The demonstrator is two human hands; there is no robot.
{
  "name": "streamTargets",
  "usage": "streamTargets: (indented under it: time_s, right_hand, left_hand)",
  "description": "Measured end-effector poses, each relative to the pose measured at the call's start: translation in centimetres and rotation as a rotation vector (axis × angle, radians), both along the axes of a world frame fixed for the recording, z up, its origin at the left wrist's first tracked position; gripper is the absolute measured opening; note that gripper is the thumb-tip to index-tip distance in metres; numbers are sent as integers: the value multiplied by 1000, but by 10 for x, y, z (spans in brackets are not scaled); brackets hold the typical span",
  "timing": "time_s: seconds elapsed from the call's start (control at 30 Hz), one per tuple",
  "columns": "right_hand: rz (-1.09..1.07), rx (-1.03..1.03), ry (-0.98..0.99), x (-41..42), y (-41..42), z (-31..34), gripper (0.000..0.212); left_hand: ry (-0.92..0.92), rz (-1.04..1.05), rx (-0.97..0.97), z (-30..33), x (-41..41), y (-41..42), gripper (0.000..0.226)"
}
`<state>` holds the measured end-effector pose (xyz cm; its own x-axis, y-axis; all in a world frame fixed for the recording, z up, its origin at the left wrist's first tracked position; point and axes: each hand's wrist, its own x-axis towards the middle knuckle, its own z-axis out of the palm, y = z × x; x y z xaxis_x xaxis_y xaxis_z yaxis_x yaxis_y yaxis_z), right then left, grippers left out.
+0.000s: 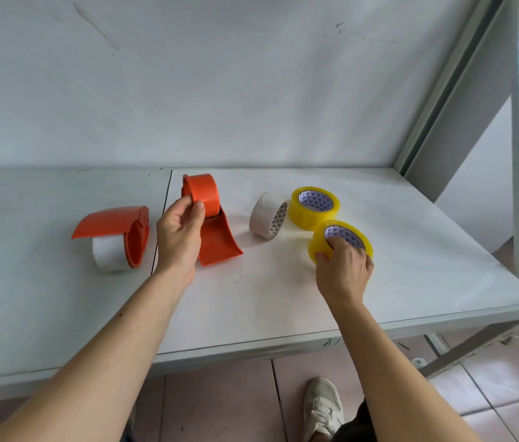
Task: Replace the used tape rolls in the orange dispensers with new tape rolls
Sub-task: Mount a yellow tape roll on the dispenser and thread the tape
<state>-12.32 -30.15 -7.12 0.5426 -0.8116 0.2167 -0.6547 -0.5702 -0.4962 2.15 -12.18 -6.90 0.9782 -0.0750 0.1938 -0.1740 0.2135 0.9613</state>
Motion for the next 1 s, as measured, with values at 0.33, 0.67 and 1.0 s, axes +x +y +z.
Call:
streamTargets:
  time_s: [0.33,0.67,1.0]
  right_hand:
    - [64,753,-762,-10,39,44,15]
    - [229,1234,-986,26,69,47,11]
    - [259,1397,-1031,75,95,43,37]
  left_hand:
    - [3,15,-36,4,-8,5,13]
    - [-25,-54,-22,0,-7,15,22]
    - [-41,-118,-54,-2,-4,13,24]
